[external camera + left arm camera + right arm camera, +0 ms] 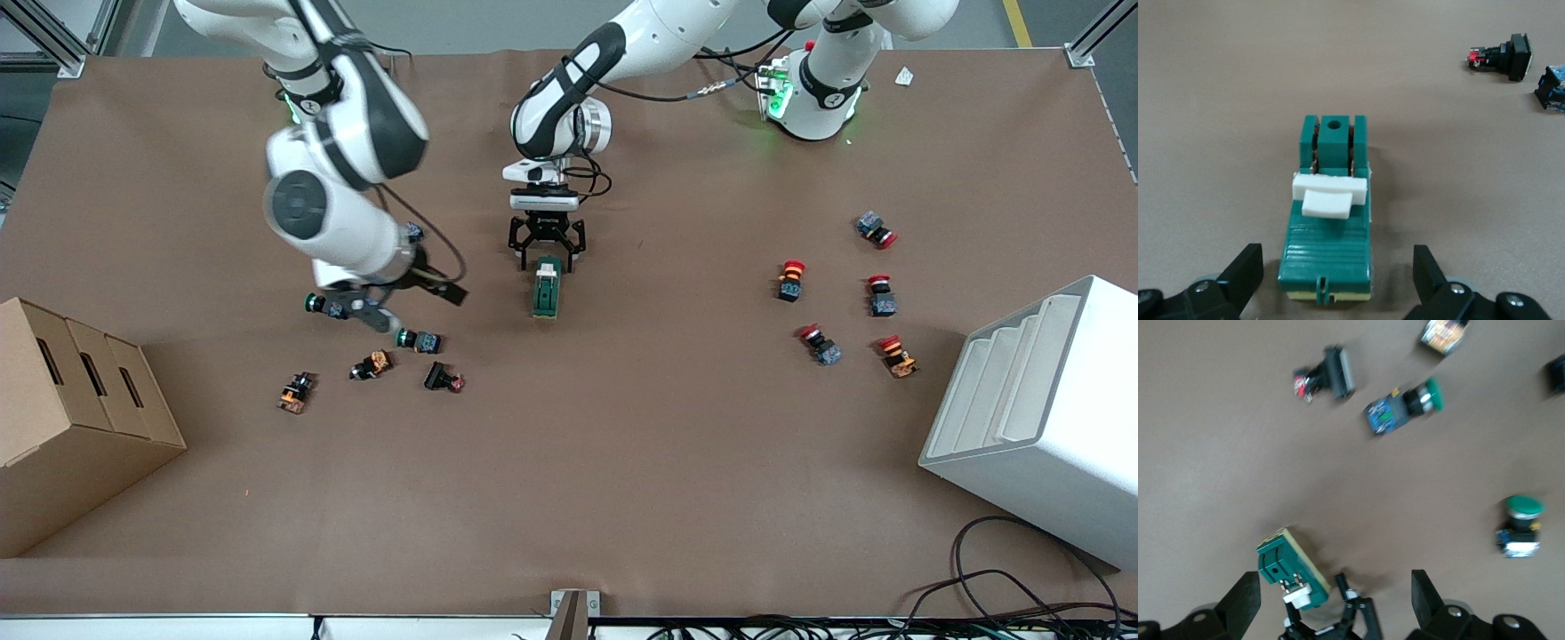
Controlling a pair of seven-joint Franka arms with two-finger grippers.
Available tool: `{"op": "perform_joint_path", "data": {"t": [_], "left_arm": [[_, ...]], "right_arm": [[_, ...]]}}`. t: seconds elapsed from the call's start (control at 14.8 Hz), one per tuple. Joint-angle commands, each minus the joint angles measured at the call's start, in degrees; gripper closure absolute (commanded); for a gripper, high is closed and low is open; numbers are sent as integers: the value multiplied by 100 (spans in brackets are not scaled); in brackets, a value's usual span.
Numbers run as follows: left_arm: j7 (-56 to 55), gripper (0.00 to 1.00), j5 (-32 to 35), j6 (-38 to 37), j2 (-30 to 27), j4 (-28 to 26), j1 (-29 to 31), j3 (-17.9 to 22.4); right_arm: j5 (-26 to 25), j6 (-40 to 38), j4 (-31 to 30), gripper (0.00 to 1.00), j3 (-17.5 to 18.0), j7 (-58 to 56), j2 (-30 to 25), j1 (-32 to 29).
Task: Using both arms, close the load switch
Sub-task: 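Hold the switch with the left gripper while the right gripper reaches the handle, then push the white handle over with the right gripper into the closed position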
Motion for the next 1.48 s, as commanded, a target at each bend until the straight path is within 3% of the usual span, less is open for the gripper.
{"op": "perform_joint_path", "data": {"t": [0.0,0.2,0.81,1.42], "left_arm": [[-231,1,33,-151,112,-168,-144,23],[-231,1,42,-335,173,-168,-161,23],[-345,1,147,-344,262,-159,-223,23],[-354,1,148,-344,262,-151,-223,23]], "right_arm": [[445,466,-15,0,-61,160,359,378],[928,1020,-14,0,-61,160,729,791],[1737,1899,3,0,-61,169,1388,1513],[1949,2419,21,0,-69,301,1767,1900]]}}
